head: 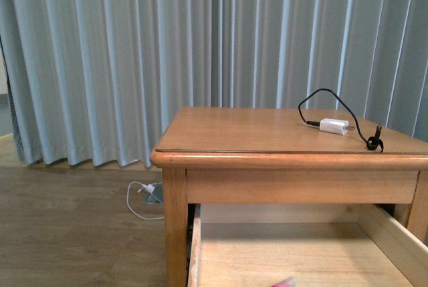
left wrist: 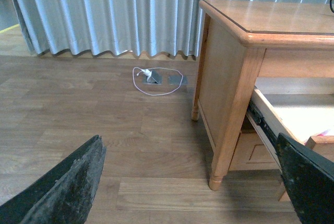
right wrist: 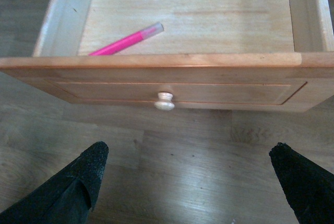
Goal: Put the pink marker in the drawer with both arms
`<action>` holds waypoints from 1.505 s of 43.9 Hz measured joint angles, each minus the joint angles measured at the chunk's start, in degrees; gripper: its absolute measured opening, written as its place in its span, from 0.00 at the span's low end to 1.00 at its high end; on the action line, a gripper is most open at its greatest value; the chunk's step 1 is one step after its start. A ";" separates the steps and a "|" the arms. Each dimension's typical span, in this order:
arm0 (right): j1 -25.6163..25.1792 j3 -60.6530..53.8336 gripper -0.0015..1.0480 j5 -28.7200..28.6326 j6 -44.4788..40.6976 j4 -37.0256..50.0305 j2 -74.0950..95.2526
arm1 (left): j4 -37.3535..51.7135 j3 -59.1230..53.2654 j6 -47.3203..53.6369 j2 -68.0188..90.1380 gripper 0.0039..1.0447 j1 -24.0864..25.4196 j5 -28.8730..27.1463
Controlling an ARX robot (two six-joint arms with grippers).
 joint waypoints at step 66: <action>3.69 32.68 0.92 13.03 0.02 41.99 62.99 | 0.00 0.00 0.00 0.00 0.95 0.00 -0.02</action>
